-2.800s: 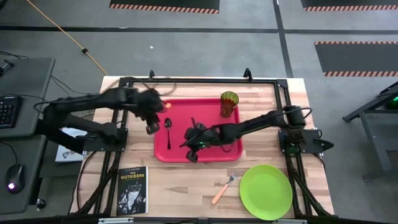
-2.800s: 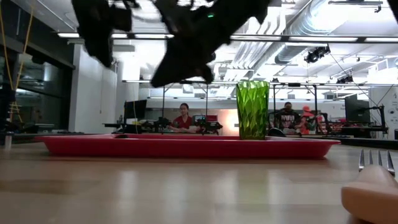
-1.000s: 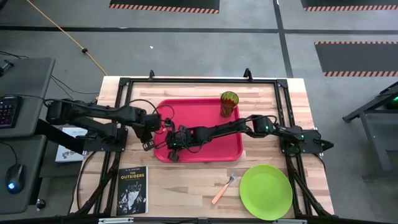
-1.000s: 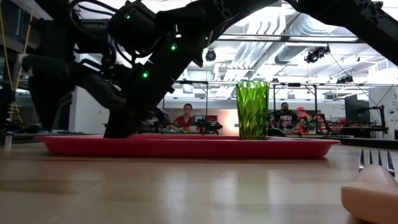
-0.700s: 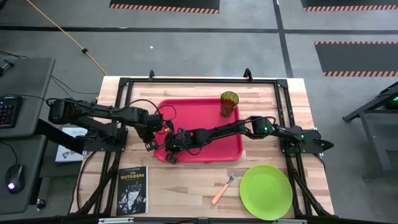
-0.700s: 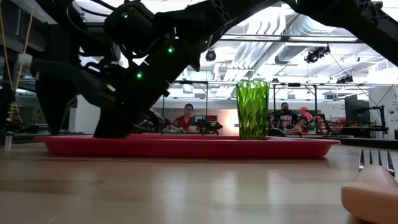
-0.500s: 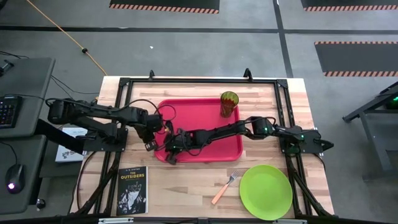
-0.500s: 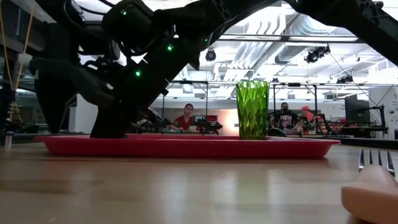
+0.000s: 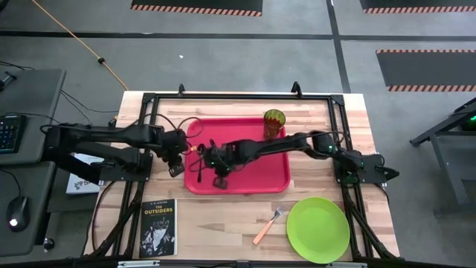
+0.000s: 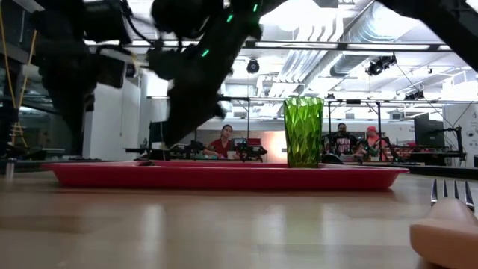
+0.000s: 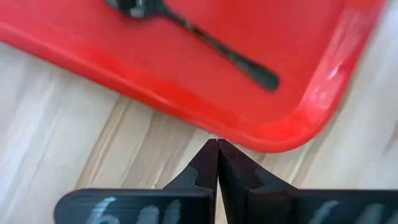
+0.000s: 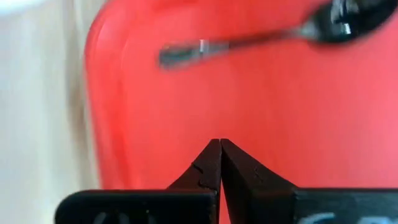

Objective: Pick and place plate/cup/fork/spoon on tray
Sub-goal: Put the orange fork to the right side of the black spoon on the red tray

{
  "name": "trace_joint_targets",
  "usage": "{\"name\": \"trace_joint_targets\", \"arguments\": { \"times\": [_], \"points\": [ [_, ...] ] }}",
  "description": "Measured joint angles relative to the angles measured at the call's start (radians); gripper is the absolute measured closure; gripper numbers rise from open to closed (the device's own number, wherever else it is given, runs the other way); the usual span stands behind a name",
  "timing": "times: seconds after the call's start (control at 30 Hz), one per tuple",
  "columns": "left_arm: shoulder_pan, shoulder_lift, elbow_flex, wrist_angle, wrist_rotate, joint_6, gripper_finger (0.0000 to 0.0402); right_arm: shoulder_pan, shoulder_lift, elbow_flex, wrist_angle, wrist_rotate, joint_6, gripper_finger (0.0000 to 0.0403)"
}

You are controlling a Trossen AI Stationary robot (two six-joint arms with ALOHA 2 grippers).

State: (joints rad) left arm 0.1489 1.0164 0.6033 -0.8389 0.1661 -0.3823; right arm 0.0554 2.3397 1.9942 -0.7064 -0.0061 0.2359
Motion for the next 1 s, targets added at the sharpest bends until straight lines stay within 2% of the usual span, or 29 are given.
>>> {"name": "trace_joint_targets", "arguments": {
  "times": [0.07,0.13,0.27,0.43,0.53,0.63,0.73,0.87,1.0],
  "points": [
    [0.005,-0.038,0.0,0.007,-0.002,0.0,0.0401,0.008,-0.046,-0.001,-0.113,-0.024,-0.034,0.0403],
    [0.01,-0.067,0.0,0.022,-0.003,-0.001,0.0401,0.026,-0.108,-0.058,-0.157,-0.037,-0.042,0.0403],
    [0.015,-0.097,0.0,0.054,-0.007,-0.014,0.0401,0.077,-0.314,-0.353,-0.105,-0.043,0.072,0.0403],
    [0.015,-0.101,0.0,0.091,-0.011,-0.025,0.0401,0.175,-0.669,-0.81,0.062,-0.05,0.473,0.0403],
    [0.015,-0.1,0.0,0.108,-0.011,-0.025,0.0401,0.243,-0.862,-1.01,0.178,-0.076,0.756,0.0403],
    [0.015,-0.1,0.0,0.115,-0.011,-0.025,0.0401,0.297,-1.005,-1.16,0.262,-0.058,0.994,0.0402],
    [0.015,-0.1,0.0,0.125,-0.011,-0.027,0.0401,0.321,-1.091,-1.261,0.312,-0.055,1.15,0.0402],
    [0.015,-0.1,0.0,0.128,-0.011,-0.035,0.0402,0.334,-1.117,-1.35,0.379,-0.105,1.248,0.0396],
    [0.015,-0.1,0.0,0.127,-0.01,-0.061,0.0402,0.334,-1.101,-1.398,0.448,-0.178,1.259,0.035]
  ]
}}
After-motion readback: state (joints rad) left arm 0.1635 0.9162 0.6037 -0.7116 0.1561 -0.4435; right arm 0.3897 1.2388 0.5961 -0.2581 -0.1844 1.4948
